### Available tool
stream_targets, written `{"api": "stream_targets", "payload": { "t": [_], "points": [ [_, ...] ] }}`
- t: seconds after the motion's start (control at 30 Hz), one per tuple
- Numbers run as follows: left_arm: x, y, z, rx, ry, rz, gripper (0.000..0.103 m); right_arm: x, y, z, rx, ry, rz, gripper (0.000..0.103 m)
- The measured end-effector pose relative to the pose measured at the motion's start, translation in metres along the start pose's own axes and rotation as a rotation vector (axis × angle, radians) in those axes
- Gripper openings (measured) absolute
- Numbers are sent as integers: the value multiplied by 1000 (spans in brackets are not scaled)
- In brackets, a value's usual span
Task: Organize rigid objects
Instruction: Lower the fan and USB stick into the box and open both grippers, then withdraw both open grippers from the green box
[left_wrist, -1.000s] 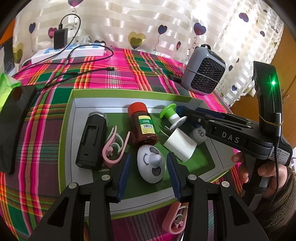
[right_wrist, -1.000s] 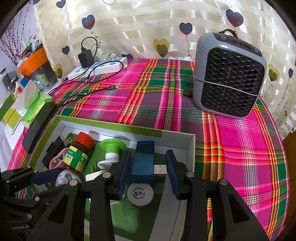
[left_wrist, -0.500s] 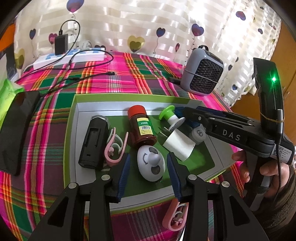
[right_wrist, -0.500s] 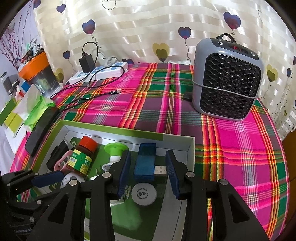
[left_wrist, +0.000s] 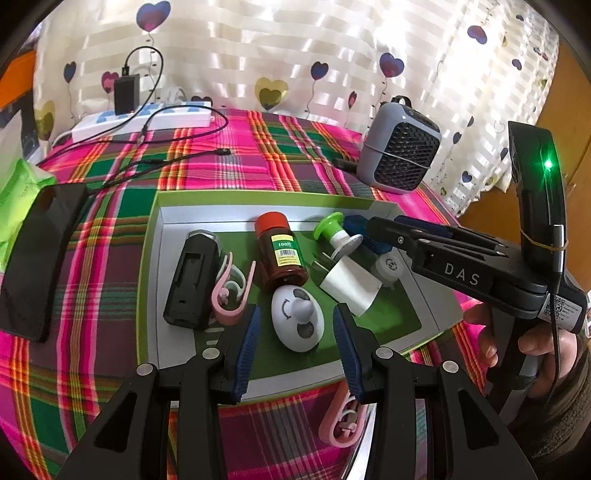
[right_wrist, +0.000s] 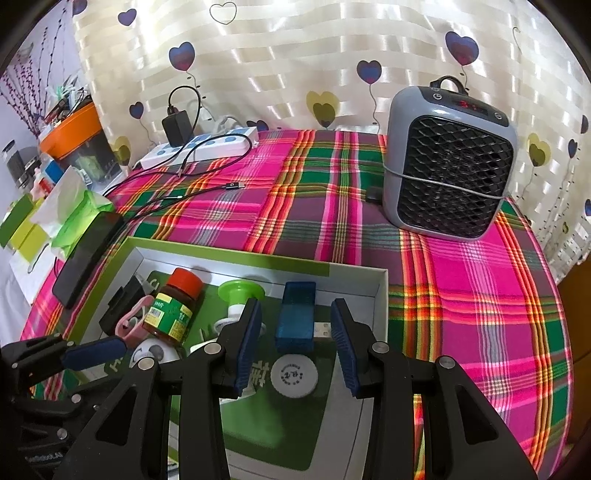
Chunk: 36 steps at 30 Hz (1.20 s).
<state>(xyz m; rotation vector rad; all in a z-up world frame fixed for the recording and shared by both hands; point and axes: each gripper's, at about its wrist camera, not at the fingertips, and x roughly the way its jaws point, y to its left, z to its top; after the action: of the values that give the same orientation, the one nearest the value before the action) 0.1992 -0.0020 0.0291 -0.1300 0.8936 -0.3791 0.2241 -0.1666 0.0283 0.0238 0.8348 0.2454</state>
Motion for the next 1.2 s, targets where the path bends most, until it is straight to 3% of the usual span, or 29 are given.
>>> {"api": "stream_targets", "payload": {
  "t": [0.83,1.2],
  "points": [
    [-52,10,-32,-50,-93,50,40,-61,7,-39,92,-83,-11,40],
    [-75,32,-60,-105,-115,69,40,-76,43,-81,66,-39,18,40]
  ]
}}
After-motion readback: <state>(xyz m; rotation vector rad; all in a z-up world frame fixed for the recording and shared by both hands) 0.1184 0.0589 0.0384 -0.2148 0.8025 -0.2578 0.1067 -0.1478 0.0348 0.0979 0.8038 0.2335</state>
